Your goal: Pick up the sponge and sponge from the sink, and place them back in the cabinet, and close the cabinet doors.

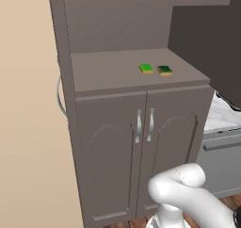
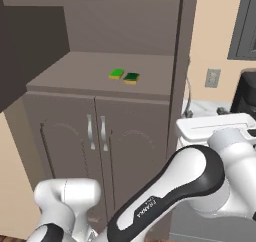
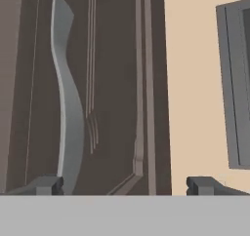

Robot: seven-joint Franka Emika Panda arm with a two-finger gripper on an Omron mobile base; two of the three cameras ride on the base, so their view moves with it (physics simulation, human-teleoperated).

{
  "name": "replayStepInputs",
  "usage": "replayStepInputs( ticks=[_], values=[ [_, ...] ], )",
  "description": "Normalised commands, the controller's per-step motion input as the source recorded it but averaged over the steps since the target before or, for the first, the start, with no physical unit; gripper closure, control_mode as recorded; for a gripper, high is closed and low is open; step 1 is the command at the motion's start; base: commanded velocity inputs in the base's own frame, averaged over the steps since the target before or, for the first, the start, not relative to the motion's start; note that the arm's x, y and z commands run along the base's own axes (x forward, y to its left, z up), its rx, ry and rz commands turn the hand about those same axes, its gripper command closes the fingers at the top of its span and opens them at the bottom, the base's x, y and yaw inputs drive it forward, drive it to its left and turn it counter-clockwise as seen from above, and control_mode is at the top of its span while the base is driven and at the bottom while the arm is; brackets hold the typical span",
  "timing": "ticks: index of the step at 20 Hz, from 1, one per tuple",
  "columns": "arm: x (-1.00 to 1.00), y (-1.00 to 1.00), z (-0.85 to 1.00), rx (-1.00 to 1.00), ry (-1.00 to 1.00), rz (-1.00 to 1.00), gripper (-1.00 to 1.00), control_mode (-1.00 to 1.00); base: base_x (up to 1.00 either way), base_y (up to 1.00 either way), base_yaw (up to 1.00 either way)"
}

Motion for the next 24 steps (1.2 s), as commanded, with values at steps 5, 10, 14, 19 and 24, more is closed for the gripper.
replayStepInputs(
  ticks=[5,10,14,19,24],
  values=[
    [0.0,0.55,-0.01,0.0,0.0,0.0,-1.0,-1.0,0.0,0.0,0.0],
    [0.0,0.54,0.0,0.0,0.0,0.0,-1.0,-1.0,0.0,0.0,0.0],
    [0.0,0.58,0.0,0.0,0.0,0.0,-1.0,-1.0,0.0,0.0,0.0],
    [0.0,0.65,0.0,0.0,0.0,0.0,-1.0,-1.0,0.0,0.0,0.0],
    [0.0,0.68,0.0,0.0,0.0,0.0,-1.0,-1.0,0.0,0.0,0.0]
  ],
)
